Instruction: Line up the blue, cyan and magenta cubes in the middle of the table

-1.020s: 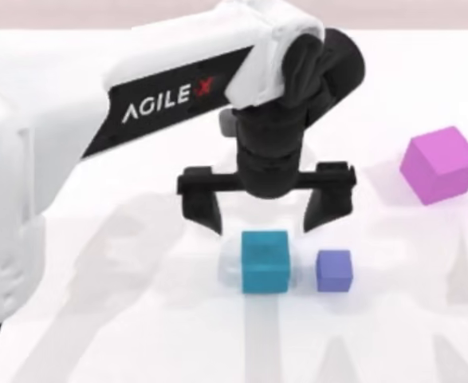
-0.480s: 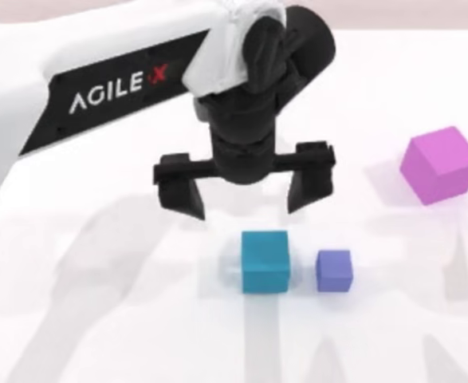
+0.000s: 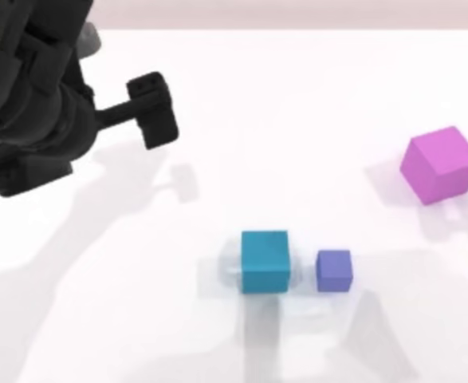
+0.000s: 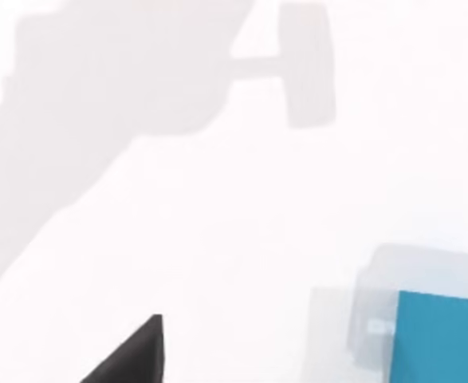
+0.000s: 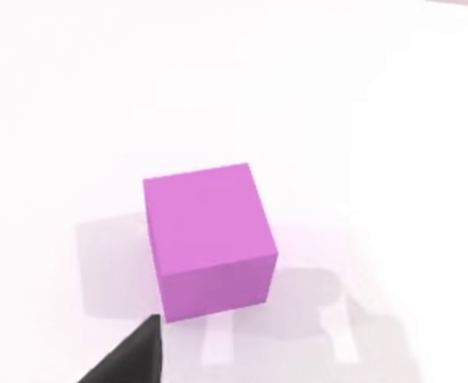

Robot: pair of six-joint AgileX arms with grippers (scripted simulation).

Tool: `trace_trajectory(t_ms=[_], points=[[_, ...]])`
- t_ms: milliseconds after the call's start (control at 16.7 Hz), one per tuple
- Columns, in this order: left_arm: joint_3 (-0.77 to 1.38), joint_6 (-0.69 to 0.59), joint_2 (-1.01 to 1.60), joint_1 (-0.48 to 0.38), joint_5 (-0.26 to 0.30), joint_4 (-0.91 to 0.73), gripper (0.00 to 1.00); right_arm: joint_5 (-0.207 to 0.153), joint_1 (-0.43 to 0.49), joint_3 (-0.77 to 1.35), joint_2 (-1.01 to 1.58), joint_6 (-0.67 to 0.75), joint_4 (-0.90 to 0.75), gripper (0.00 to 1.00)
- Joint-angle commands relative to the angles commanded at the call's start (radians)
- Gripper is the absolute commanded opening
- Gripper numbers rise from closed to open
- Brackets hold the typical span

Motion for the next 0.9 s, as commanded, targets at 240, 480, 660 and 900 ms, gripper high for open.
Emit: trace_trajectory(t_ms=[240,480,660,900], points=[[-0.395,0.148,-0.449,0.168,0.000,0.229,1.00,0.001,0.025,0.392,0.482,-0.038,-0.263,1.00],[-0.753,0.326,-0.847,0.308,0.004,0.451,1.00,0.001,0.048,0.737,0.891,-0.073,-0.505,1.00],[-0.956,0.460,-1.079,0.388,0.012,0.604,1.00,0.001,0.063,0.965,1.140,-0.096,-0.652,1.00],[-1.132,0.604,-1.307,0.459,0.023,0.765,1.00,0.002,0.077,1.198,1.383,-0.118,-0.787,1.00]])
